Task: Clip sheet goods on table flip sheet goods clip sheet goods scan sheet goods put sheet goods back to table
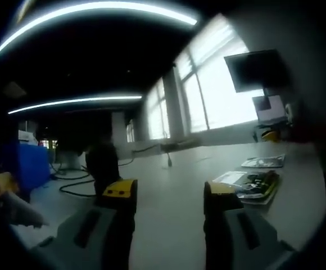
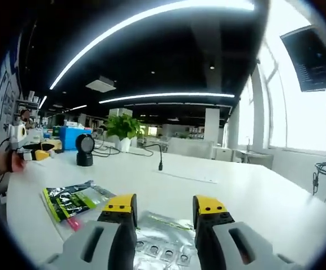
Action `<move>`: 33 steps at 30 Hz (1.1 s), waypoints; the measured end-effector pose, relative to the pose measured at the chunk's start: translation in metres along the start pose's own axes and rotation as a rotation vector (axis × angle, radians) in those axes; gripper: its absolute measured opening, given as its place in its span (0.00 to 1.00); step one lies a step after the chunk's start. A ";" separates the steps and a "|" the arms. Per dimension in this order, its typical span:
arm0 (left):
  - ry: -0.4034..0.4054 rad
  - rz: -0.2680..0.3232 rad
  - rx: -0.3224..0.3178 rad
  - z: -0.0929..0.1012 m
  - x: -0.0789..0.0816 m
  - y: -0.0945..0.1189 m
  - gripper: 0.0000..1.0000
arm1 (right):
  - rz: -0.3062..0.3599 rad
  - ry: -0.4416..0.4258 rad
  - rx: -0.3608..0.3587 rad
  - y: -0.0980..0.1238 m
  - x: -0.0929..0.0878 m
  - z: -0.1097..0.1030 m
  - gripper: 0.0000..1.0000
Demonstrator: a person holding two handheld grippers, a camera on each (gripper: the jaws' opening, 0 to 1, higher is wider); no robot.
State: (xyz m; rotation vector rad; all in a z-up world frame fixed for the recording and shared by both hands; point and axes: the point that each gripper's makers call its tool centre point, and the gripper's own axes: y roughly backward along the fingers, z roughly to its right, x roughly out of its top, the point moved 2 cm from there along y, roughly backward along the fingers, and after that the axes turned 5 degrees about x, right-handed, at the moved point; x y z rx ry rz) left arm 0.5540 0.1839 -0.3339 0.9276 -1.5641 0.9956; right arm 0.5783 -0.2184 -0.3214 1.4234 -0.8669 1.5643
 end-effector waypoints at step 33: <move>-0.025 0.016 -0.013 0.003 0.002 0.001 0.33 | -0.430 0.004 0.200 -0.051 -0.073 0.050 0.27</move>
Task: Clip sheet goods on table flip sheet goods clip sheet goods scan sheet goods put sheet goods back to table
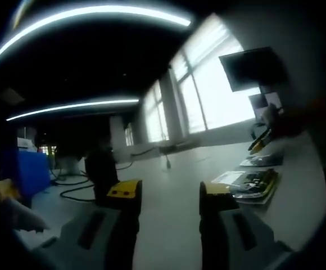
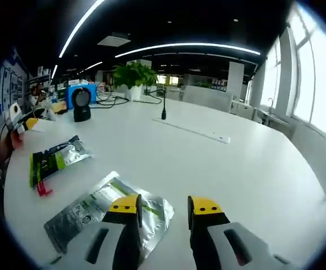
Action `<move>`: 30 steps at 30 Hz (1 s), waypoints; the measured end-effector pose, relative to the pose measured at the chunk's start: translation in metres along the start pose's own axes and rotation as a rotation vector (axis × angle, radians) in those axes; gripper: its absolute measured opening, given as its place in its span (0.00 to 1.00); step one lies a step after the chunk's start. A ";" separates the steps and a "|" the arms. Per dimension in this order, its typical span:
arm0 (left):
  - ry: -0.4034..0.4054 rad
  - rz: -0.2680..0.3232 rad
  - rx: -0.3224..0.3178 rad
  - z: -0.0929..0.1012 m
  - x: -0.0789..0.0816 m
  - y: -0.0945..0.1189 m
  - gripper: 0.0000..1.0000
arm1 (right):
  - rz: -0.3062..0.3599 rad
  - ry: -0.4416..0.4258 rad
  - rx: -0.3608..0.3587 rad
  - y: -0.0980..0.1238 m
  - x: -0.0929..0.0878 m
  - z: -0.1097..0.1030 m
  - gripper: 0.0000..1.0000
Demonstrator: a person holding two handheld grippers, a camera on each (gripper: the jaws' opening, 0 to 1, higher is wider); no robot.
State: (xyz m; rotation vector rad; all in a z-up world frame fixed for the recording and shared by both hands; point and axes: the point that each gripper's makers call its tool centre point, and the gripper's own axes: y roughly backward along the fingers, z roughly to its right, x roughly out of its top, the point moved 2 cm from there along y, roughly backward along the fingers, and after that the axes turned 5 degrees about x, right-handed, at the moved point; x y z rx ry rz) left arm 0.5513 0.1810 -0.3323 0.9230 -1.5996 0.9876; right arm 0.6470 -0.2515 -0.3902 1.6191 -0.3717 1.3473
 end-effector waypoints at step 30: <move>-0.005 -0.007 -0.013 0.005 0.001 0.002 0.33 | -0.243 -0.017 0.131 -0.012 -0.009 -0.029 0.05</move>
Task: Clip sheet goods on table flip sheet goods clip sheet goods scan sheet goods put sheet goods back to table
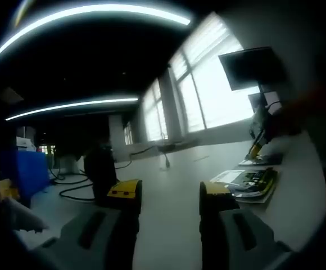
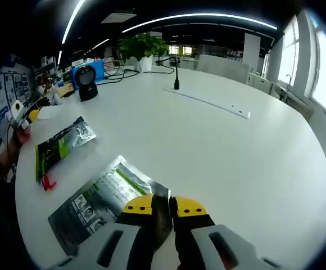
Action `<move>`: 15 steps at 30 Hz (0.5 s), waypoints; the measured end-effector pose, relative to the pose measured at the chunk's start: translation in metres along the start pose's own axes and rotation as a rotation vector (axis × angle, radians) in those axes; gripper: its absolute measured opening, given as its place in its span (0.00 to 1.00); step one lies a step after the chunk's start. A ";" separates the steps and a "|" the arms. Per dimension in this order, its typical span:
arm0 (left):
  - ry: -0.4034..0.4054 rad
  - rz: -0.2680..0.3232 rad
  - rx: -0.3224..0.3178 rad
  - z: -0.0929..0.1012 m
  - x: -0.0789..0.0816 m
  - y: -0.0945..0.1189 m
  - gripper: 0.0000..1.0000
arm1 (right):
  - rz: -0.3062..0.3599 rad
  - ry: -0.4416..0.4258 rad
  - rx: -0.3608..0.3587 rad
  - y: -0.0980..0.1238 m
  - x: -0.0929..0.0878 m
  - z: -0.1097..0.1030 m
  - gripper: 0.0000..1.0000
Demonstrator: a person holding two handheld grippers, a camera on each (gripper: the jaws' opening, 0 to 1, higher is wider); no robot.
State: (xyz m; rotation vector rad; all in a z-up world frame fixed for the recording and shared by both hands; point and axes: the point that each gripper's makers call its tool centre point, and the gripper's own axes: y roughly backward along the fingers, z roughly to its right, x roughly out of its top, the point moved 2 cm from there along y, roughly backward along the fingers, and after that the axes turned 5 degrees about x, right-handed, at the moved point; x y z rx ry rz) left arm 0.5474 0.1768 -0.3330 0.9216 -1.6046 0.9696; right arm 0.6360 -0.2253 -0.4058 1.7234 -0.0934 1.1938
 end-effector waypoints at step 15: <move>-0.007 -0.011 -0.009 0.002 -0.003 -0.001 0.33 | 0.088 -0.148 0.069 0.020 0.013 -0.018 0.00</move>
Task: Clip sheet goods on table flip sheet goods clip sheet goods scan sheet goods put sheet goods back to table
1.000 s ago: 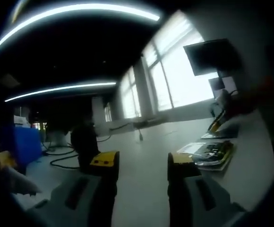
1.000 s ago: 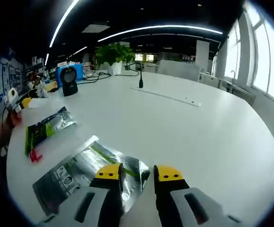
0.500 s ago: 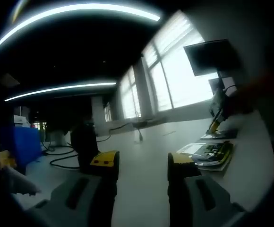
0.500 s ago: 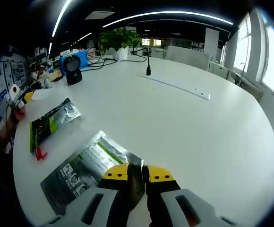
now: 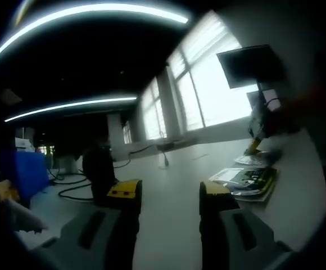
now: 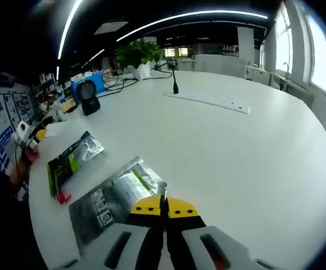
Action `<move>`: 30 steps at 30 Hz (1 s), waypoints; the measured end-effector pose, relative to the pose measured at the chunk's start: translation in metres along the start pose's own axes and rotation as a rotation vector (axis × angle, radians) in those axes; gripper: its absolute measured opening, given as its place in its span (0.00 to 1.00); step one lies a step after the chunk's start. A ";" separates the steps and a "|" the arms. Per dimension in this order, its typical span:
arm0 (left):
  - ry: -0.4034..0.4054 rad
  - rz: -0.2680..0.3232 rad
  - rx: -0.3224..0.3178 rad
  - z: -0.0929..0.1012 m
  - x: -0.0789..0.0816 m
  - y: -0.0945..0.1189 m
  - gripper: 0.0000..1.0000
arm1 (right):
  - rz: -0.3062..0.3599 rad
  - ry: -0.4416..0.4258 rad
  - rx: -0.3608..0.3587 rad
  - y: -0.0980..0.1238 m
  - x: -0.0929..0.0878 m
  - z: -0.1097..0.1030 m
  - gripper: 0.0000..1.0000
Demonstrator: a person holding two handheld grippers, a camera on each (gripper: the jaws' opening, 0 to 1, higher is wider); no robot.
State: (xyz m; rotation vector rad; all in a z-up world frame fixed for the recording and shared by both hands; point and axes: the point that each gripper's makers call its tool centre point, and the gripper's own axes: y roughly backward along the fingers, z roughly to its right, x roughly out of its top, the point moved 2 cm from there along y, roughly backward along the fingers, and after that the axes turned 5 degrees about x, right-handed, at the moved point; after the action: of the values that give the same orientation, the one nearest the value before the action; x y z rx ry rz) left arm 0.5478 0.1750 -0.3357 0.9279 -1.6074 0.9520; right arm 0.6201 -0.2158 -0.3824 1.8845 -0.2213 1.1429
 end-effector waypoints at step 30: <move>0.024 -0.002 0.008 -0.004 0.000 -0.001 0.33 | 0.373 -0.023 0.149 0.064 0.112 -0.063 0.00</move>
State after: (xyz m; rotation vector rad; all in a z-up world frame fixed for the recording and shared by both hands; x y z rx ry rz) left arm 0.5500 0.1779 -0.3351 0.9203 -1.5836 0.9661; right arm 0.6085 -0.1740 -0.2458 2.0428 -0.5313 1.4183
